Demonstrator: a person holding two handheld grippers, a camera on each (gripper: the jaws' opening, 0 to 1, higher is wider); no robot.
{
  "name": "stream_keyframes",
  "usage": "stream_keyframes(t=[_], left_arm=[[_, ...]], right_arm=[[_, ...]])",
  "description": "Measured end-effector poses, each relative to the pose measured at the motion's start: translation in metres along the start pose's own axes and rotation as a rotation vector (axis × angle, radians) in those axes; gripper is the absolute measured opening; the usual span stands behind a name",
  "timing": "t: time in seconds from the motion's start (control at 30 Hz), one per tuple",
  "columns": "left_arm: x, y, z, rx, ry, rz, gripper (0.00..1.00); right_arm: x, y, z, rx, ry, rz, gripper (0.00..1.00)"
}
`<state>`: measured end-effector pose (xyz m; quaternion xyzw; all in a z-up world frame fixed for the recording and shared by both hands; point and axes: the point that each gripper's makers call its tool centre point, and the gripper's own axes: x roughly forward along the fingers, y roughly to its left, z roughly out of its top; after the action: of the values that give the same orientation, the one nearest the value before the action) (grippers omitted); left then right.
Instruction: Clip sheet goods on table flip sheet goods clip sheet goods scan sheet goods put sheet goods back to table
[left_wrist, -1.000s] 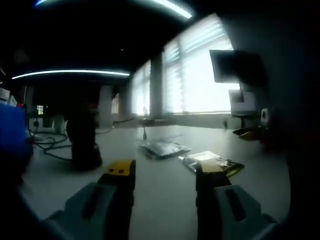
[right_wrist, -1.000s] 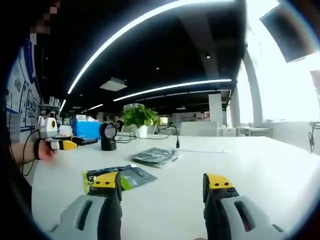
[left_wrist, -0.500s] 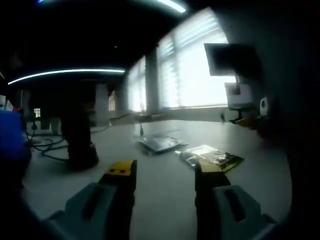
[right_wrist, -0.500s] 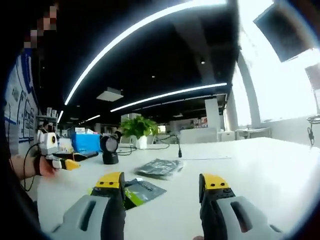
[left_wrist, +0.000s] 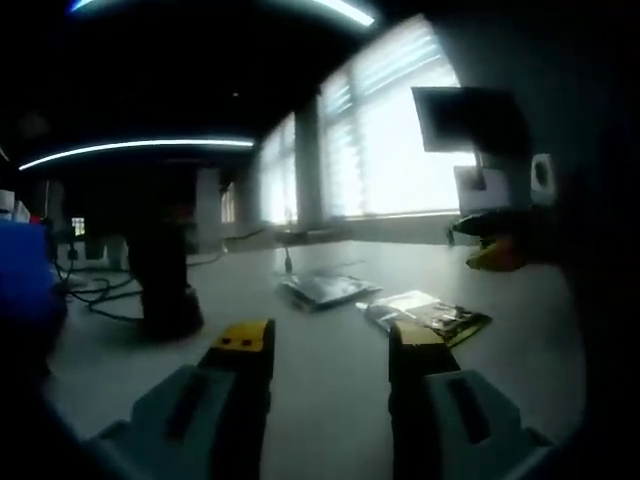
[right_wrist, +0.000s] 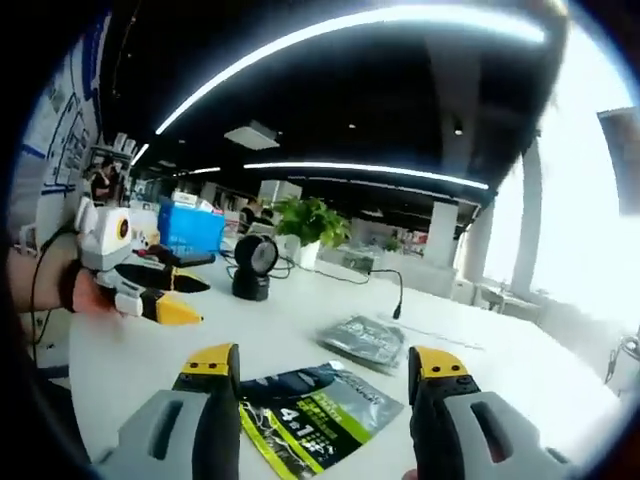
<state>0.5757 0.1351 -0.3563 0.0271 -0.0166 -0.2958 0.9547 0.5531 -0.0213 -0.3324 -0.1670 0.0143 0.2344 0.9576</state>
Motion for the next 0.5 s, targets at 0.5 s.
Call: stream_keyframes(t=[0.5], left_arm=[[-0.002, -0.001, 0.003, -0.005, -0.014, -0.003, 0.38]], right_arm=[[0.037, 0.037, -0.037, 0.076, 0.13, 0.04, 0.66]])
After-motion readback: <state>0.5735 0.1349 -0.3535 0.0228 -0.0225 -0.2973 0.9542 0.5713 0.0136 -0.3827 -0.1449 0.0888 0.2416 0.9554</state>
